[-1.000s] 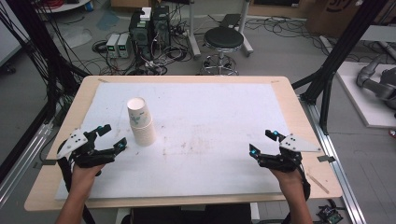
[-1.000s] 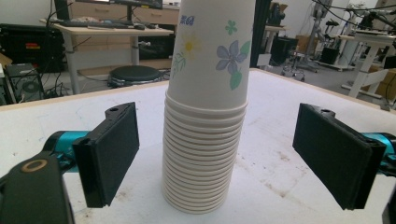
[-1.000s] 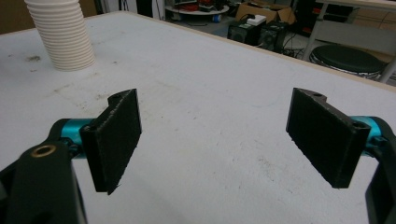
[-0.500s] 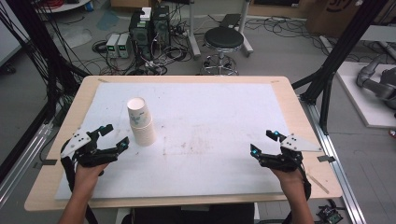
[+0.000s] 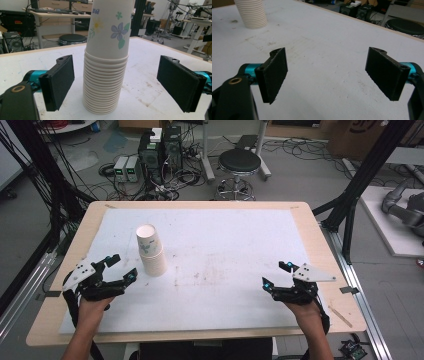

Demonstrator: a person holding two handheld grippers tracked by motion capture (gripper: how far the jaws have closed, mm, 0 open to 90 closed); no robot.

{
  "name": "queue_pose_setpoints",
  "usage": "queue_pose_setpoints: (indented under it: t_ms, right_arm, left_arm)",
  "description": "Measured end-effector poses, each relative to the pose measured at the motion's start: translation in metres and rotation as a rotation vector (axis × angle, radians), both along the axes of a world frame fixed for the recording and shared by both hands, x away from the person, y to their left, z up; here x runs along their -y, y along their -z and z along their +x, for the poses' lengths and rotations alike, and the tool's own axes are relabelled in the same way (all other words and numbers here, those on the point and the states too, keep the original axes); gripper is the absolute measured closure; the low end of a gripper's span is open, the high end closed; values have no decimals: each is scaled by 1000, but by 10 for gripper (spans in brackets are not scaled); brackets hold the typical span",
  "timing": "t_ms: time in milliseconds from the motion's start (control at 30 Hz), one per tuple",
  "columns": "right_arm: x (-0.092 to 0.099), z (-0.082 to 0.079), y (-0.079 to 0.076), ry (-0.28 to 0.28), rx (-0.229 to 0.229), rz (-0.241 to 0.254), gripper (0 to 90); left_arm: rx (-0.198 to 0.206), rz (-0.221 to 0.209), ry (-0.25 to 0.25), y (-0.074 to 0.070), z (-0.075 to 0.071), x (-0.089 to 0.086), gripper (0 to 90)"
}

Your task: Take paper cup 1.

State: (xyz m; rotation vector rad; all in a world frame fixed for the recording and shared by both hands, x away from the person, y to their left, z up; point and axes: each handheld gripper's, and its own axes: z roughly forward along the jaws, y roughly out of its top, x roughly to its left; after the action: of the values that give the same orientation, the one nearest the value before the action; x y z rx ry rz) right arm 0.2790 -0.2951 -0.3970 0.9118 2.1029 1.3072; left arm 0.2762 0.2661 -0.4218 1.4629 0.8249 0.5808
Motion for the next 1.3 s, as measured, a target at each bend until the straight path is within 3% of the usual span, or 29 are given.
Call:
queue_pose_setpoints:
  t_ms: [200,500,733,867,1033,1300]
  right_arm:
    - [-2,-1,-1,-23,-7,18,183]
    - [0,-3,-4,-16,1,37,183]
    - [-2,-2,-3,-19,-6,30,183]
    - [-2,-2,-2,-11,-6,31,183]
    - [-2,-2,-2,-11,-3,26,183]
    - [-2,-3,-2,-23,-1,32,183]
  left_arm:
    - [-4,-6,-4,-5,2,-2,145]
    - [7,-11,-7,-26,7,-3,145]
    - [1,14,10,-46,20,-1,144]
    - [-11,33,-6,-53,26,2,143]
    - [-2,63,41,-68,38,11,143]
    - [-42,108,58,-74,58,26,143]
